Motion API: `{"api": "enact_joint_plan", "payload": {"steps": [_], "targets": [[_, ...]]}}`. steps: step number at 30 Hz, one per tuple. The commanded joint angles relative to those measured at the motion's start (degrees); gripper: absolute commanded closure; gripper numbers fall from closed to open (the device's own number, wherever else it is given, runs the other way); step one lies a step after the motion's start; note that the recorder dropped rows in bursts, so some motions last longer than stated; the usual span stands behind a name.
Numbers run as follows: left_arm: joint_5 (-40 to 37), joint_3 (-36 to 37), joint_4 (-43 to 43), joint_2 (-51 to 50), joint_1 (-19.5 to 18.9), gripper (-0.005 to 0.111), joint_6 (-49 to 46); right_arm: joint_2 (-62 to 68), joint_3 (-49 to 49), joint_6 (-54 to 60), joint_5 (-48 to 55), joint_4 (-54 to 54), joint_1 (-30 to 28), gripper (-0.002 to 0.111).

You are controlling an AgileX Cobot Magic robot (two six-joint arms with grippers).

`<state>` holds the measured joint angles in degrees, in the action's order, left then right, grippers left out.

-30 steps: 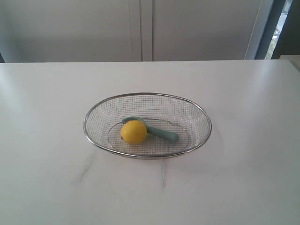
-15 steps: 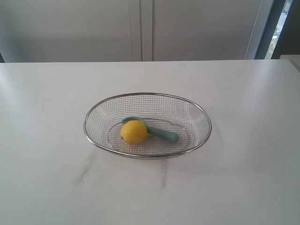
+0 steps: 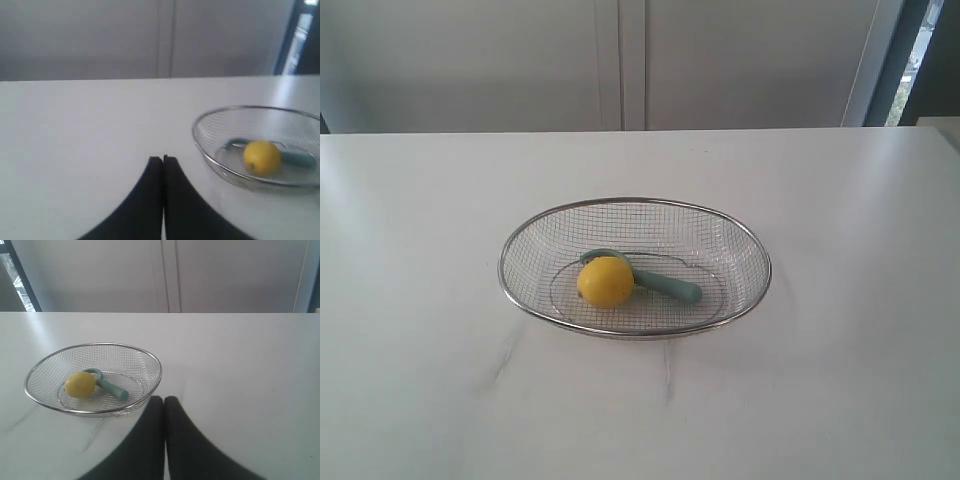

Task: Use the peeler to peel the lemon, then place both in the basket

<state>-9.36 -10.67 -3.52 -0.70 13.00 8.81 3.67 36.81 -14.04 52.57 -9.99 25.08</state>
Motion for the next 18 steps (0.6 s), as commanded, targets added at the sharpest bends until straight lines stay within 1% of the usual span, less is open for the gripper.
{"api": "enact_joint_plan", "payload": {"steps": [1, 2, 4, 5, 8, 9, 12, 16, 18], "targets": [[9.8, 6.9, -2.7, 0.0, -7.0, 0.107, 1.9, -0.2, -0.2, -0.2, 0.0, -0.1, 0.0, 0.108], [11.1, 8.9, -2.0, 0.0, -7.9, 0.107, 1.9, -0.2, -0.2, -0.2, 0.0, -0.1, 0.0, 0.108], [12.6, 10.7, 0.0, 0.0, -8.4, 0.107, 1.5, -0.2, -0.2, -0.2, 0.0, -0.1, 0.0, 0.108], [10.4, 10.7, 2.4, 0.5, -8.4, 0.107, 1.4, -0.2, -0.2, -0.2, 0.0, -0.1, 0.0, 0.108], [-1.6, 10.7, 5.7, 0.7, -8.2, 0.107, 1.4, -0.2, -0.2, -0.2, 0.0, -0.1, 0.0, 0.108], [-3.8, 10.7, 6.0, 0.7, -8.2, 0.107, 1.1, -0.2, -0.2, -0.2, 0.0, -0.1, 0.0, 0.108], [-2.7, 10.7, 6.2, 0.7, -8.2, 0.107, -1.8, -0.2, -0.2, -0.2, 0.0, -0.1, 0.0, 0.108], [-2.7, 10.7, 5.7, 0.7, -8.2, 0.107, -2.3, -0.2, -0.2, -0.2, 0.0, -0.1, 0.0, 0.108], [-2.7, 10.7, 3.2, 0.7, -8.3, 0.107, -5.4, -0.2, -0.2, -0.2, 0.0, -0.1, 0.0, 0.108]]}}
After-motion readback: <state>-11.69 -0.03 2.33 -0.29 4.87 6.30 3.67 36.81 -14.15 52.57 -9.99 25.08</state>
